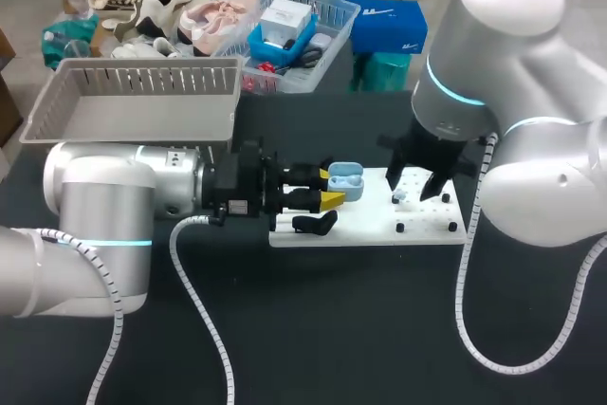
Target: Pick up each earbud case from the left stands, insert the matching earbuds, close the lid, and place the case in the box.
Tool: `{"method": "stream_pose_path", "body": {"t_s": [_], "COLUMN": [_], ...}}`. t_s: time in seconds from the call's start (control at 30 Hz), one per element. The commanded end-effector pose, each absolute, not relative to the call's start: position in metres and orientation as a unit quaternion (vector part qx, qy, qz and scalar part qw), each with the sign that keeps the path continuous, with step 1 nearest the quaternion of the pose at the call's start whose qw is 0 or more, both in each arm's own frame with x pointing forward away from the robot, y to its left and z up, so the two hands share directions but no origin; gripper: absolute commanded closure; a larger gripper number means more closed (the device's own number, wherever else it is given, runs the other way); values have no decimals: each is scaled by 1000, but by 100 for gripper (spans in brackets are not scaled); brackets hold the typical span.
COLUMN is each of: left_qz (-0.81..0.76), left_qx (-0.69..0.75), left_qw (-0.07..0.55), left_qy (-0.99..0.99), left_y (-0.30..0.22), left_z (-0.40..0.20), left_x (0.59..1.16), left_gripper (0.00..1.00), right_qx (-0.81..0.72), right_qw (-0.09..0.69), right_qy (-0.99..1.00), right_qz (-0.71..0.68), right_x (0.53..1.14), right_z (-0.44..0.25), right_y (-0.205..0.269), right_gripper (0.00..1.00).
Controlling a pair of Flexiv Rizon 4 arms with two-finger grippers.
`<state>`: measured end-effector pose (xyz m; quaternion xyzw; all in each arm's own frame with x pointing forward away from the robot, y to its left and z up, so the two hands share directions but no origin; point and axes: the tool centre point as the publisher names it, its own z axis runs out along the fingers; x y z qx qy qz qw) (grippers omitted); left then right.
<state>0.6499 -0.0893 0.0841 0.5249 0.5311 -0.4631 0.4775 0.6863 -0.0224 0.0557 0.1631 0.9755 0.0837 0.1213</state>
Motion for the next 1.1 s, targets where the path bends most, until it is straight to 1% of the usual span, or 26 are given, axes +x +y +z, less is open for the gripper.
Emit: {"method": "stream_pose_path", "body": {"t_s": [0.03, 0.43, 1.0, 1.1], "left_qz": [-461, -461, -461, -461], "left_qx": [523, 523, 523, 523], "left_qw": [480, 480, 480, 480], "left_qy": [533, 533, 533, 533], "left_y": [-90, -90, -90, -90], "left_z": [84, 84, 84, 84], "left_x": [648, 648, 648, 648], "left_gripper": [100, 100, 100, 100], "right_qx": [161, 153, 155, 155], "right_qw": [125, 118, 112, 112], "right_qy": [975, 976, 976, 976], "right_qz": [89, 100, 104, 105], "right_x": [688, 694, 697, 697], "right_z": [51, 39, 31, 31], "right_y": [-22, -17, -15, -14], "right_gripper": [56, 56, 60, 64]}}
